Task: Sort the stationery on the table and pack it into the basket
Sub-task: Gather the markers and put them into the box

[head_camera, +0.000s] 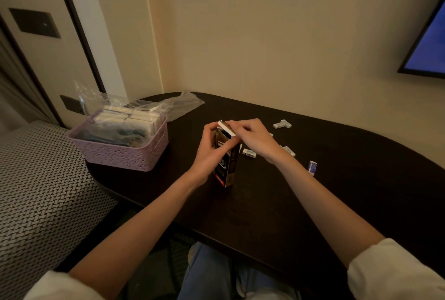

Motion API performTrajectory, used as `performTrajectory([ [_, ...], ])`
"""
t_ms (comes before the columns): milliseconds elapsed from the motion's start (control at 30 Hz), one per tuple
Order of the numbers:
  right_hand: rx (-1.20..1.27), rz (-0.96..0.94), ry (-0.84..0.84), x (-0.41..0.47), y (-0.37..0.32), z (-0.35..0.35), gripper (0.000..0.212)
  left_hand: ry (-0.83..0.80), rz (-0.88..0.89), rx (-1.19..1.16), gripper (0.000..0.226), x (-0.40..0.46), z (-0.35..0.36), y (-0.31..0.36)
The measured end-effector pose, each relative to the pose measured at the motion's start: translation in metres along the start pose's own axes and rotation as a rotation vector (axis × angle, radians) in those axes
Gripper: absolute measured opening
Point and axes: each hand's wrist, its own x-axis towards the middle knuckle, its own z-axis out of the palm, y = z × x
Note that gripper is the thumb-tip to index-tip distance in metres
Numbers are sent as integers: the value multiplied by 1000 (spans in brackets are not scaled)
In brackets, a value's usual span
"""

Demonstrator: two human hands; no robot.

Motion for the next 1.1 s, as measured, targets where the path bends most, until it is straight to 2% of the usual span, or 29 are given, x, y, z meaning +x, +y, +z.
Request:
performTrajectory([
  [133, -57, -61, 3, 1, 1, 2, 30, 9, 71, 105, 55, 3, -6, -1],
  [267, -109, -64, 3, 2, 1, 0, 31, -23, 119, 158, 69, 6, -11, -5],
  [467, -208, -91, 8, 5, -4, -5, 26, -35, 74, 180, 86, 10, -13, -8],
  [700, -242, -89, 39, 10, -7, -7, 22, -2, 91, 232, 74, 9, -12, -13],
  [900, -275, -92, 66, 8, -1, -1, 24, 10, 113, 252, 77, 9, -9, -15],
  [1100, -447, -115, 84, 5, 2, 6, 27, 22, 132, 270, 73, 9, -6, -16],
])
